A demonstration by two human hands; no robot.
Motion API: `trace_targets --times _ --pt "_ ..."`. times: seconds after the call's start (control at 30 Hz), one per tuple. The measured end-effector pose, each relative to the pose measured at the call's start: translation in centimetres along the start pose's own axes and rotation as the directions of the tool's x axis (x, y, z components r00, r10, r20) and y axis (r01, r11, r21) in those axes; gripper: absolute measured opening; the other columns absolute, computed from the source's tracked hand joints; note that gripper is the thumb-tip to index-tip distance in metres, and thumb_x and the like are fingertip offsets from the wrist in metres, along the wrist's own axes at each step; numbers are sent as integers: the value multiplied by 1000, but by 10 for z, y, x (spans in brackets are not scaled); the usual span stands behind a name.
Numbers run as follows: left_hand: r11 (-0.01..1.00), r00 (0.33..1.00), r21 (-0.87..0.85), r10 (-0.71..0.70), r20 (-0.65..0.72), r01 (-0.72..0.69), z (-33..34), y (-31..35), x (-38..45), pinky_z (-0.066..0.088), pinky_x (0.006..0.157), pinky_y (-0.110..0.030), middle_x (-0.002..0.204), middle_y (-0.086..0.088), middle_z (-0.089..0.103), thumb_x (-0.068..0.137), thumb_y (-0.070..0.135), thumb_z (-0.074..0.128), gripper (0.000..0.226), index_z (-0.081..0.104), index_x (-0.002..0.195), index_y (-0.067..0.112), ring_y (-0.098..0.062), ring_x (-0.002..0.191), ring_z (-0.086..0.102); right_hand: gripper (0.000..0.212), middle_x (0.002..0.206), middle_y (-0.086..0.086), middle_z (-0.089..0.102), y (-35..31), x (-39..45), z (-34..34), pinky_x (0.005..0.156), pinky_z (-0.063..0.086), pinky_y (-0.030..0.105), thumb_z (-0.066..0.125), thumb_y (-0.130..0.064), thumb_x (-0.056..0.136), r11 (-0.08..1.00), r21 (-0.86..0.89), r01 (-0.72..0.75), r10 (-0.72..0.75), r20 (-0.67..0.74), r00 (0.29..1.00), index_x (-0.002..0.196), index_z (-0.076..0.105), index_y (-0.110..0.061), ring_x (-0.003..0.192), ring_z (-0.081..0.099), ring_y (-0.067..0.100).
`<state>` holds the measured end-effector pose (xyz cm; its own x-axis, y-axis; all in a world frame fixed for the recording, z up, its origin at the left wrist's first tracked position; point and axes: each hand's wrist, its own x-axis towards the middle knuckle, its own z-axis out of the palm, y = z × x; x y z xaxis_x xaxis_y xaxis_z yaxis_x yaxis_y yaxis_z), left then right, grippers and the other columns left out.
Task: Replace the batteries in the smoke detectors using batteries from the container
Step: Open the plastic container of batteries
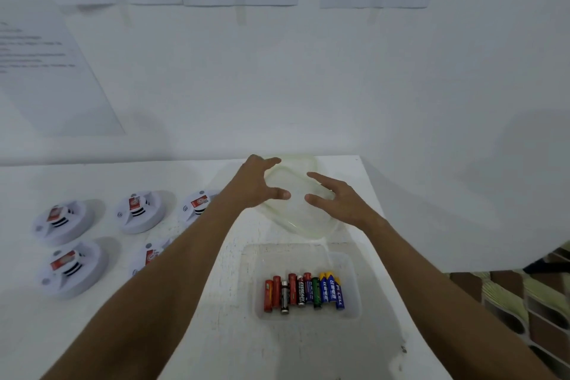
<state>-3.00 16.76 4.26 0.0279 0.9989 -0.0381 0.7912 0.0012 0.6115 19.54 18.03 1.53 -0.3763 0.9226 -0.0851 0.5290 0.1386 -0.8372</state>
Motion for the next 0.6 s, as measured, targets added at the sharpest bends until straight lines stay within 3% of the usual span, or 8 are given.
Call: trace_targets --times 0.1,0.2,0.3,0.37,0.43,0.5,0.53,0.6 --pt "998 996 -63 -4 -90 -1 10 2 2 30 98 -25 146 -6 33 73 43 81 87 38 147 25 -22 134 36 60 150 -6 45 6 -1 9 94 51 29 61 -53 91 999 24 -49 49 0 999 146 39 -44 128 50 15" --pt "997 981 -71 -50 -188 37 31 -7 -9 27 96 -22 142 -11 40 84 48 67 70 42 144 24 -22 130 40 61 148 1 39 8 -9 20 74 53 22 52 -57 94 995 48 -93 93 9 996 149 28 -48 121 51 20" --pt "985 978 -159 -96 -184 67 51 -14 -28 32 97 -25 130 -13 52 93 51 53 57 44 144 28 -23 121 48 59 143 3 35 4 -17 29 53 55 23 46 -54 98 989 79 -125 123 25 992 151 21 -49 92 57 11" --pt "970 978 -230 -123 -169 82 56 -16 -40 42 91 -26 113 -12 60 95 53 47 56 40 146 32 -18 104 57 59 147 6 36 0 -19 32 53 48 16 45 -52 100 990 67 -123 121 35 992 153 20 -47 91 53 8" --pt "954 983 -285 -136 -126 96 57 -18 -46 49 83 -25 104 -11 64 95 55 45 57 35 147 36 -13 86 58 60 148 4 35 -2 -18 32 55 44 14 47 -49 100 991 53 -120 117 51 992 153 20 -44 105 49 14" --pt "928 984 -351 -161 -78 124 54 -21 -45 53 89 -34 124 -8 60 91 61 47 61 31 147 43 -17 98 61 61 141 -3 36 -2 -14 33 62 55 22 51 -51 97 992 60 -113 110 51 993 151 23 -47 115 47 19" --pt "915 985 -381 -165 -56 132 52 -21 -46 55 85 -34 125 -5 59 89 63 49 63 30 147 45 -17 99 62 61 140 -3 37 -1 -11 34 75 59 31 53 -55 94 992 60 -107 105 45 993 149 26 -49 120 47 21" --pt "893 988 -434 -151 -36 121 49 -19 -47 56 67 -24 101 1 61 88 59 56 66 31 147 43 -11 77 61 59 146 1 38 5 -4 37 106 46 42 52 -62 91 994 65 -90 89 15 996 145 31 -52 132 43 22"
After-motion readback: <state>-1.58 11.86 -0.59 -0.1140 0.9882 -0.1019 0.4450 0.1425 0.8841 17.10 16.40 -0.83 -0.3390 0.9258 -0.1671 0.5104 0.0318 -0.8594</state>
